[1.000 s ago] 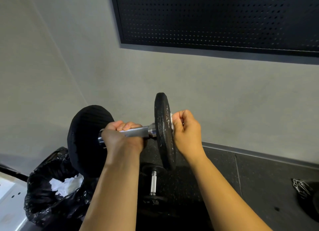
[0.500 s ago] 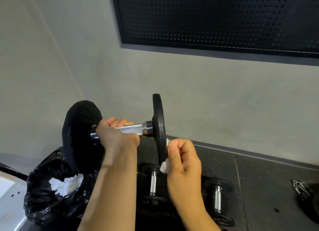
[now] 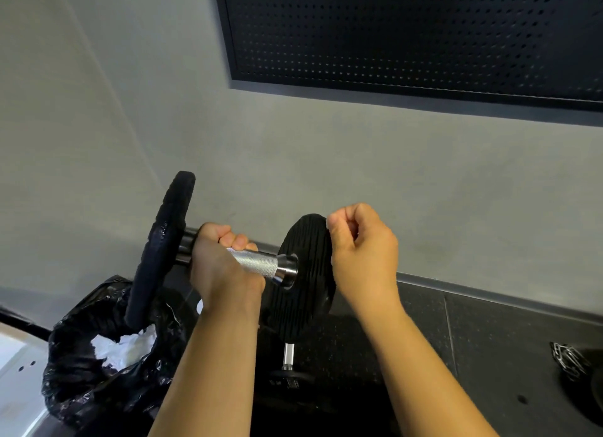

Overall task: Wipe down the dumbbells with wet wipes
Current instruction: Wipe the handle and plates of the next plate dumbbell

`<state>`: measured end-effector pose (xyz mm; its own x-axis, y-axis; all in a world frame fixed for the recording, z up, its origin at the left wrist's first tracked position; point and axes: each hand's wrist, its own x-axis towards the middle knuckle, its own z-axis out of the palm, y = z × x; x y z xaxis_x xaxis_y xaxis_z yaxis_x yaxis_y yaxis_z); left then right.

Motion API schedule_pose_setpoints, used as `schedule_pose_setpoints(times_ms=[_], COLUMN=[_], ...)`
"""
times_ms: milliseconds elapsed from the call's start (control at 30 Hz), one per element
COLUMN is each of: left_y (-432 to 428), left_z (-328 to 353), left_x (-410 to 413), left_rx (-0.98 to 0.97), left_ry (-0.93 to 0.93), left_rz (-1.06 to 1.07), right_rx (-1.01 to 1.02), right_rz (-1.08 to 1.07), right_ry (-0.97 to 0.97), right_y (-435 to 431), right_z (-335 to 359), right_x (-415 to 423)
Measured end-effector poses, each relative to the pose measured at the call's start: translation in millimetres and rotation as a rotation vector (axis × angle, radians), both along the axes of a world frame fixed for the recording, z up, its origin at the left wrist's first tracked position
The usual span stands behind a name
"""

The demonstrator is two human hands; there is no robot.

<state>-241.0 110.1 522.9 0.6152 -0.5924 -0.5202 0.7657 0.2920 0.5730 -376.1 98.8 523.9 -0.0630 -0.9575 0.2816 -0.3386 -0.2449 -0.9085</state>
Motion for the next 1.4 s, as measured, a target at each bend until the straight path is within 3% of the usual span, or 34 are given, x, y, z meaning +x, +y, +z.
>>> schedule_pose_setpoints(times_ms=[200, 300, 500, 800, 900, 1200, 1400], left_y=[1.5, 2.3, -3.7, 1.1, 3.9, 6.7, 8.3], left_z=[-2.0, -1.9, -4.6, -4.1, -5.8, 0.4, 9.5], left_x=[1.8, -0.8, -6.2, -20.8, -23.4, -22.2, -16.7], left_rx=[0.075, 0.136, 0.189, 0.222, 0.216, 0.130, 0.020], left_ry=[-0.147, -0.236, -0.325, -0.491, -0.496, -0.393, -0.243], left_rz=[-0.175, -0.264, -0.427, -0.585, -0.607, -0.829, -1.092], right_rx=[0.359, 0.377, 0.394, 0.706, 0.758, 0.848, 0.946], right_rz=[0.113, 0.085, 0.119, 0.388, 0.424, 0.330, 0.460], right_ry=[0.004, -0.146, -0.238, -0.669, -0.763, -0.704, -0.697], right_y=[-31.7, -29.4, -22.8, -16.6, -15.9, -42.7, -56.5], right_z=[-7.5, -4.9, 11.6, 35.8, 37.0, 30.9, 6.0], right_x=[-9.6, -11.6, 0.5, 18.5, 17.8, 17.0, 8.6])
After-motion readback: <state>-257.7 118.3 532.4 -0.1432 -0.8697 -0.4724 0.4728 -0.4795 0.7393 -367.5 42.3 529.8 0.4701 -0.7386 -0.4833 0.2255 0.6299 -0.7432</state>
